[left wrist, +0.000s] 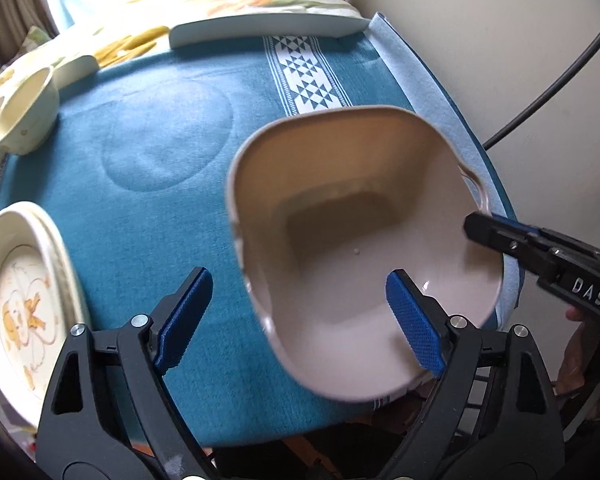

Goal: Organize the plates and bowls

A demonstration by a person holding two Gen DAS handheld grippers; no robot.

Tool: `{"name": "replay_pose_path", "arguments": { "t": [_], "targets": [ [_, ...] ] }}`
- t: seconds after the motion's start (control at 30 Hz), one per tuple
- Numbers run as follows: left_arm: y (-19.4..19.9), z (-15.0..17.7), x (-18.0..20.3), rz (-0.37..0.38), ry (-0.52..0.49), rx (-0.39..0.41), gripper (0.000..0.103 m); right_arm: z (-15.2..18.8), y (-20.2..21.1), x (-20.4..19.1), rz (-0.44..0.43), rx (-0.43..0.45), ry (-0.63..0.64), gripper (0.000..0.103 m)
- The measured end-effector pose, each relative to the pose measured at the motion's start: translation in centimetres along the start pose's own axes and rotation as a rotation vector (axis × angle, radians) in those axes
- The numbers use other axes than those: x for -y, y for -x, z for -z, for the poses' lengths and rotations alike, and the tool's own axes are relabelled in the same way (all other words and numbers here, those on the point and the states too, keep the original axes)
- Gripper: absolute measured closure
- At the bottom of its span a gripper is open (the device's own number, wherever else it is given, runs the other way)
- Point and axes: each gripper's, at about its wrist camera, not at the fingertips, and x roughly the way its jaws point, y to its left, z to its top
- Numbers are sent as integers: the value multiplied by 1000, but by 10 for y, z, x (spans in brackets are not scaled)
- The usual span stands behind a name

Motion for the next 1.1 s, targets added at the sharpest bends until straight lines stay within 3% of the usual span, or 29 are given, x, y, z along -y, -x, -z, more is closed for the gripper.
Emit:
{"name": "replay_pose_path", "arguments": {
  "t": [0.17, 0.3, 0.37, 0.43, 0.5, 0.6, 0.73, 0.83, 0.97, 1.1],
  "targets": [
    [39, 9, -7, -23, 24, 46, 15, -6, 28, -13, 45, 41, 34, 87],
    [90, 14, -20, -51, 56, 140, 15, -15, 65, -50, 8, 120, 132, 86],
    [121, 13, -28, -70, 74, 209, 15, -22, 82, -70, -39, 160, 171, 74],
    [155, 14, -38, -102, 88, 294, 13, -30, 95, -90, -96, 202, 198, 28],
    [183, 13, -49, -145, 105, 378, 0, -37, 103, -109, -138, 244, 219, 2],
    [205, 10, -76, -215, 115, 441, 0, -46, 102, -142, -182, 300, 269, 1],
    [206, -1, -119, -248, 147, 404, 0, -57, 85, -185, -178, 287, 356, 1],
    [204, -8, -158, -204, 200, 395, 0, -67, 66, -213, -165, 244, 399, 1],
    [193, -25, -213, -148, 275, 365, 0, -81, 42, -245, -157, 278, 382, 1],
    [170, -48, -269, -96, 339, 311, 0, -110, -12, -273, -161, 176, 328, 1]
  ]
}}
